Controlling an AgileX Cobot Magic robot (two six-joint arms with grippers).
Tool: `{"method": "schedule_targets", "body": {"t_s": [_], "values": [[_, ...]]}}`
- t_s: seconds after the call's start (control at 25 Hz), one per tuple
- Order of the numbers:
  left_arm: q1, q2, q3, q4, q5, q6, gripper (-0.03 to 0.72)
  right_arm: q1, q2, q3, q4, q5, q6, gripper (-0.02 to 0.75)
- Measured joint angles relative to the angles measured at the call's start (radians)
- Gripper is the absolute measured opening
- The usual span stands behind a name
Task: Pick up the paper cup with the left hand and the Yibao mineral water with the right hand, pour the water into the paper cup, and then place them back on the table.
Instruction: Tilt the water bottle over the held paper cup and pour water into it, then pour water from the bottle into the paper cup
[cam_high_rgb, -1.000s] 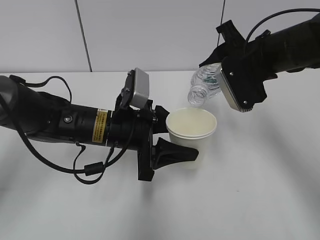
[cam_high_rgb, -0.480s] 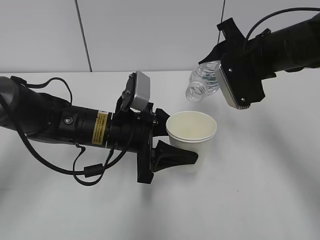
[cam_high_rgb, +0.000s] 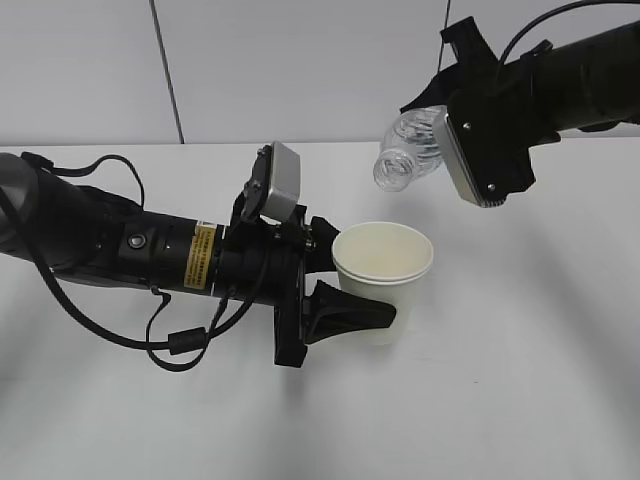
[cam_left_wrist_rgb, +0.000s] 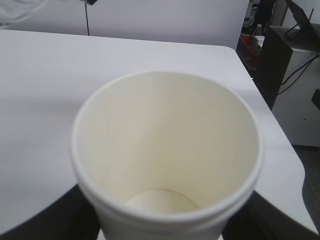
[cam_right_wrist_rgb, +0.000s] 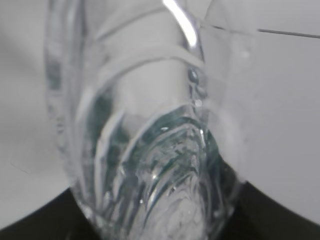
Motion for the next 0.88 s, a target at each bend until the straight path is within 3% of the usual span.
{"method": "schedule_targets", "body": {"t_s": [0.88], "values": [[0.000,0.000,0.000,0.000,0.000,-0.010,0.418,0.000,-0.013,0.010,-0.091,0.024,0.000,0.393]]}}
